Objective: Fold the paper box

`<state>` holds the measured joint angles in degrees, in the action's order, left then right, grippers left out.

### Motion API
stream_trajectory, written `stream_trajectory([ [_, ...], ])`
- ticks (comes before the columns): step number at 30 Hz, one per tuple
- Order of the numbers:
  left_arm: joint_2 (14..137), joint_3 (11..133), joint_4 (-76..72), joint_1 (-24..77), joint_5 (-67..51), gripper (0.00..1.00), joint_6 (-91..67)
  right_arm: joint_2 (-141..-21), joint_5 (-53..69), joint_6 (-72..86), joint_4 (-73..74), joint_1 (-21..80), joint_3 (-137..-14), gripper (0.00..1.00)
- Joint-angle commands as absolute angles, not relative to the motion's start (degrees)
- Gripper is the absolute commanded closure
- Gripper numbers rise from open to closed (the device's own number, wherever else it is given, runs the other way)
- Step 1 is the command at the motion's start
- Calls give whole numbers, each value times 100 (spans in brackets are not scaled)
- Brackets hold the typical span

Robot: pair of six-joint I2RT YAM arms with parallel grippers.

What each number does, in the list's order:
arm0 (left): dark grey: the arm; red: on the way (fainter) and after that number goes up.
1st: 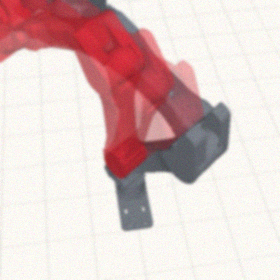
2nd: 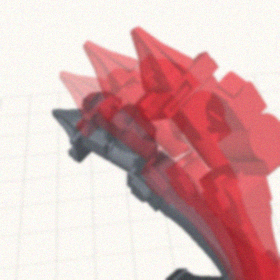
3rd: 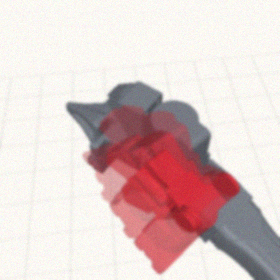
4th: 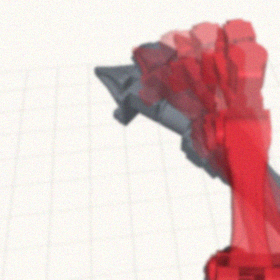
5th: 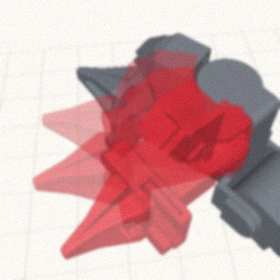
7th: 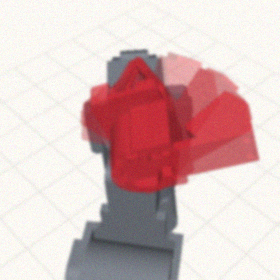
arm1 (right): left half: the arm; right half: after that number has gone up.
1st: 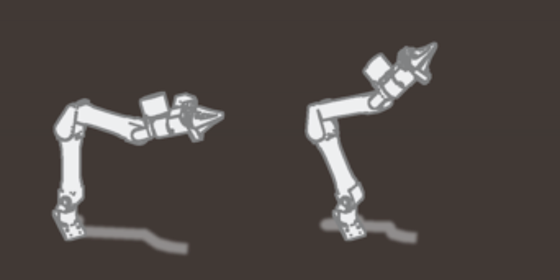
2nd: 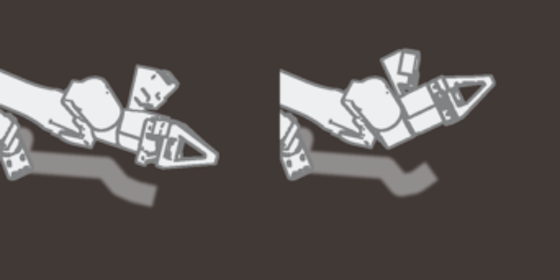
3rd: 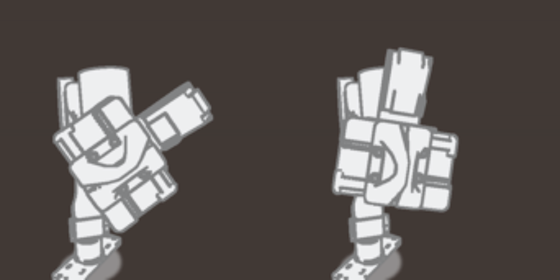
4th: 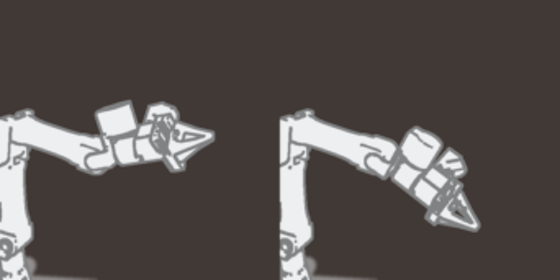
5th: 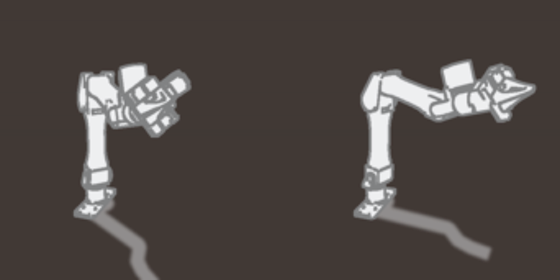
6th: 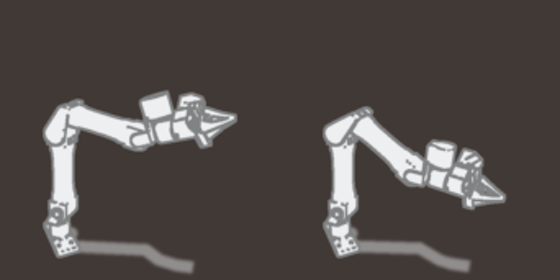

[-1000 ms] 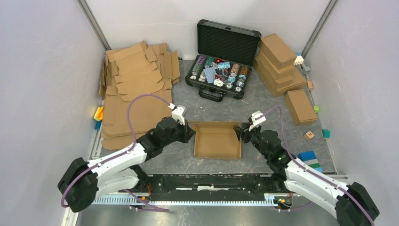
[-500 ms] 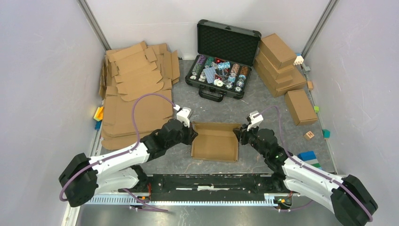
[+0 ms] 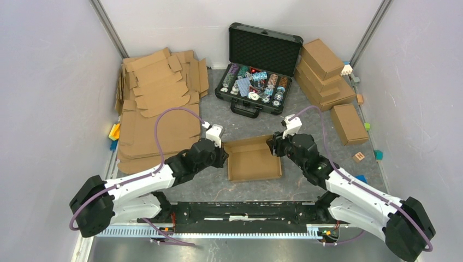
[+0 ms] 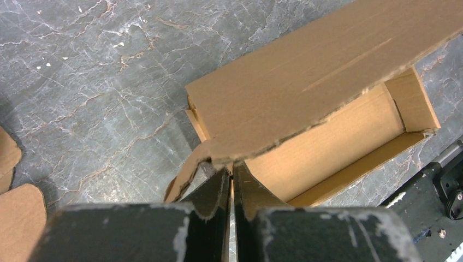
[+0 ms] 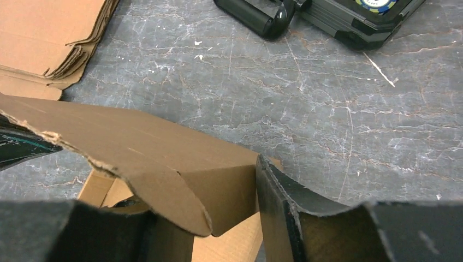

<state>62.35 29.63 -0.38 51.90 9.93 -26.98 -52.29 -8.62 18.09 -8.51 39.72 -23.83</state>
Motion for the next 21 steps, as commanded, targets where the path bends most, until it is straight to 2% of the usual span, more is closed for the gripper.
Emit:
stream_trajectory([
  [1,6060,3090,-35,5262,1139,91,-2933,-5115,-968,1842,-365,4033,-2785,55],
  [3,6045,3093,-35,5264,1151,91,-2957,-5228,-1041,1919,-80,4032,-2996,56],
  [7,6055,3113,-36,5264,1195,91,-2994,-5607,-1007,2094,500,4034,-3429,47],
  [10,6082,3126,-36,5262,1222,91,-3013,-5671,-1173,2088,673,4034,-3544,45],
  [14,6141,3173,-35,5265,1232,91,-3023,-5506,-1585,2064,716,4034,-3359,25],
  [18,6223,3241,-35,5265,1207,91,-3021,-5401,-1721,1997,855,4034,-3287,25],
  [21,6248,3282,122,5260,1188,91,-2999,-5330,-1796,1963,974,4033,-3257,32],
])
